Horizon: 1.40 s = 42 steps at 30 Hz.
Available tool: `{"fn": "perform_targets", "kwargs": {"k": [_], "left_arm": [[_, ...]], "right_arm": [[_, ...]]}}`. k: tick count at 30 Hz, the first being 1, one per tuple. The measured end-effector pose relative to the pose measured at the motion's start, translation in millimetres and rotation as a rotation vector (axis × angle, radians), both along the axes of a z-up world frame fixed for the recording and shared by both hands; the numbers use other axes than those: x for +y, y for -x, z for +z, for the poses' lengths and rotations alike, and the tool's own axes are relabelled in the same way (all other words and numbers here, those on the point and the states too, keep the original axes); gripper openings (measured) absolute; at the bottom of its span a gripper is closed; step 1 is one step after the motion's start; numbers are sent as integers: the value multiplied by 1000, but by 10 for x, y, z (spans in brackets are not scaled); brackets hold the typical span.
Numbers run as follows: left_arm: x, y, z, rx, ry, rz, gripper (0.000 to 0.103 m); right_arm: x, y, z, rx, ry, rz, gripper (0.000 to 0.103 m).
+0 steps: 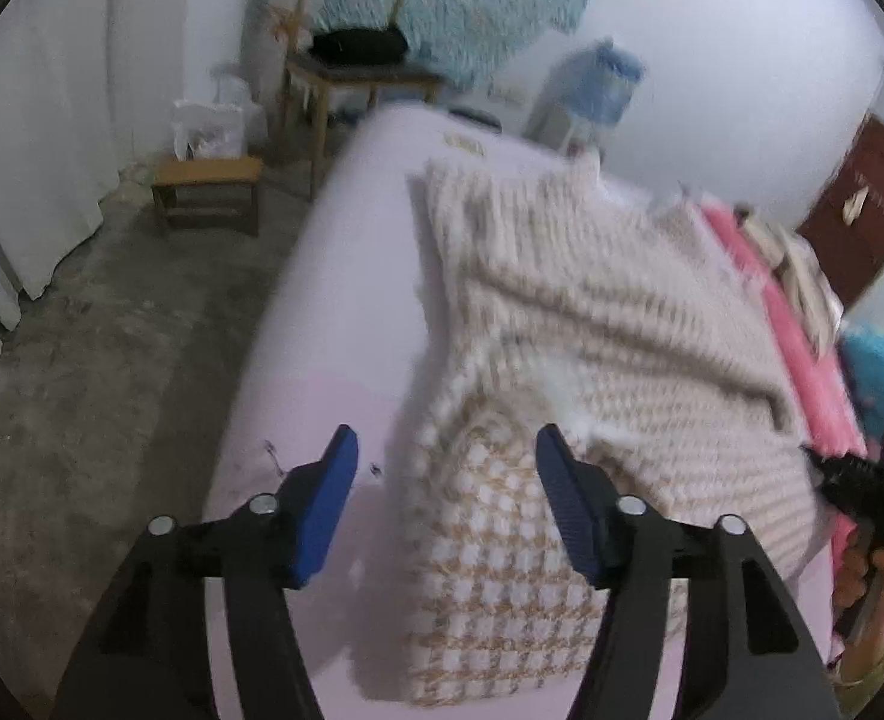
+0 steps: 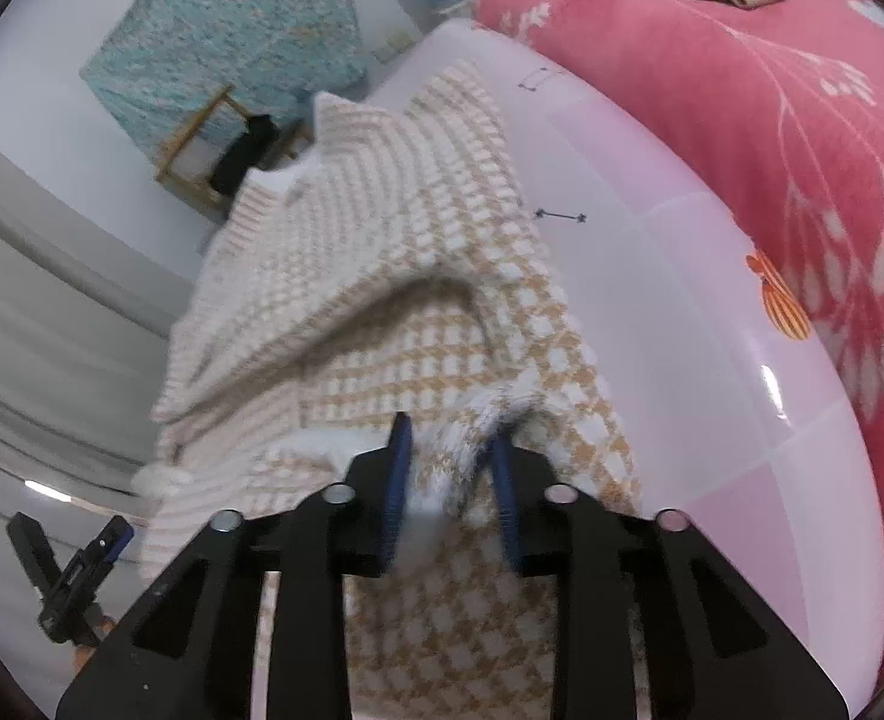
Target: Fold large clothes
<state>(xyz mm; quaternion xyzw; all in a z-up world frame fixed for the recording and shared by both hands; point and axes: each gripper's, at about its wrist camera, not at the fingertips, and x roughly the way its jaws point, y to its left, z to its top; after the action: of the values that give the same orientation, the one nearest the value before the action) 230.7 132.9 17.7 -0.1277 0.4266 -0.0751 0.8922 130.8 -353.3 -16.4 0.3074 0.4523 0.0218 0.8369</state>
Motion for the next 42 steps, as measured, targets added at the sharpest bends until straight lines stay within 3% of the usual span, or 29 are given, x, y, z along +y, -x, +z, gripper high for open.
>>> {"fn": "perform_targets", "kwargs": {"k": [2, 3, 8, 12, 14, 17, 19, 23, 26, 29, 31, 33, 37, 39, 42], "left_arm": [[109, 98, 66, -14, 42, 6, 62], [136, 142, 84, -13, 54, 5, 62], [152, 611, 32, 17, 186, -87, 62], [63, 986, -194, 61, 342, -165, 67], [17, 1010, -362, 103, 382, -154, 68], [63, 884, -681, 160, 521, -95, 68], [137, 820, -769, 123, 600, -46, 68], [158, 715, -779, 87, 641, 29, 68], [114, 662, -755, 64, 622, 91, 65], [24, 596, -723, 65, 547, 156, 52], [-64, 538, -702, 70, 433, 174, 40], [-229, 535, -585, 43, 257, 150, 20], [-362, 750, -226, -107, 55, 97, 13], [-419, 907, -25, -174, 5, 77, 12], [-409, 1096, 161, -208, 4, 47, 12]], "right_arm": [[-42, 141, 117, -44, -2, -11, 60], [-68, 233, 182, -67, 1, -17, 64], [-177, 765, 343, -66, 3, -38, 66], [-209, 1205, 227, -23, -55, -58, 67], [-210, 1263, 87, 14, -74, -69, 67], [-248, 1274, -120, 44, -145, -99, 67], [-272, 1241, -139, 19, -172, -113, 65], [-286, 1067, -148, -6, -171, -152, 63], [-258, 896, -174, -17, -160, -186, 51], [-188, 770, -180, -22, -130, -213, 45], [-91, 707, -135, -17, -53, -204, 38], [-16, 688, -57, -16, 38, -183, 23], [144, 839, 332, -101, 179, -154, 16], [137, 984, 531, -145, 169, -150, 15], [121, 1170, 741, -191, 167, -146, 13]]}}
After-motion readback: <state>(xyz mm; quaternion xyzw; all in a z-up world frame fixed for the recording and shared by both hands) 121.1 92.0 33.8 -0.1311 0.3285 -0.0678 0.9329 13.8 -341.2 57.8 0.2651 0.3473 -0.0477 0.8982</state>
